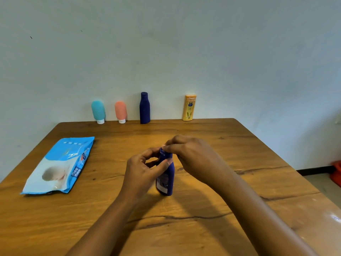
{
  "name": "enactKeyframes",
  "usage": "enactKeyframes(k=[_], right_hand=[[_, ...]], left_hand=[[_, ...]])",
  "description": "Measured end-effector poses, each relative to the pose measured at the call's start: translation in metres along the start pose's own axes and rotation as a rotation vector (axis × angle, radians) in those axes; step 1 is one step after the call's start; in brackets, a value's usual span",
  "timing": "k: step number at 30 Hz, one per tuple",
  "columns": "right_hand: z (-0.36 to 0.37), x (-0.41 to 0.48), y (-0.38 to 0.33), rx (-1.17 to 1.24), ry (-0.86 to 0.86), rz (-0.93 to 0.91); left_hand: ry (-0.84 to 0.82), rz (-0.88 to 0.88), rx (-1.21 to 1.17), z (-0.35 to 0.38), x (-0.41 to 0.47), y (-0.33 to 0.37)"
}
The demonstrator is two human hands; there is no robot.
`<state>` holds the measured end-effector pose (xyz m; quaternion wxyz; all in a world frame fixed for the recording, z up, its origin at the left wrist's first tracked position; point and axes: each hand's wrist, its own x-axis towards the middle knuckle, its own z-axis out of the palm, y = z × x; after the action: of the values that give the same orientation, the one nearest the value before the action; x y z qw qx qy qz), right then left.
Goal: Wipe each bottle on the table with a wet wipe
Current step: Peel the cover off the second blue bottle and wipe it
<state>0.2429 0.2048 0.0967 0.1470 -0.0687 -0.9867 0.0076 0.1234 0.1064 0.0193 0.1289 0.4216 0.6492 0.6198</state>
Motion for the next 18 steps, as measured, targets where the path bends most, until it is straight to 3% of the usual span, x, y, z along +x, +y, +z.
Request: enactKeyframes(k=[4,11,15,18], right_hand=[[-0.006,-0.011,0.016,0.040,0.021,-0.052],[-0.009,0.005,0.002,0.358,0.208,0.132],[0.002,0.005,-0.002,0.290,0.134,0.155],[-0.007,-0.002,0.006,0.194,0.044,0.048]], left_hand=[[-0.024,0.010,0.039,-0.003,-0.001,-0.004],[-0.033,-0.028,0.006,-0.004,0.001,-0.006],[-0.053,-0.014,0.018,-0.004,0.002,-0.006],[-0.057,-0.001,0.016,-0.004,0.001,-0.006]])
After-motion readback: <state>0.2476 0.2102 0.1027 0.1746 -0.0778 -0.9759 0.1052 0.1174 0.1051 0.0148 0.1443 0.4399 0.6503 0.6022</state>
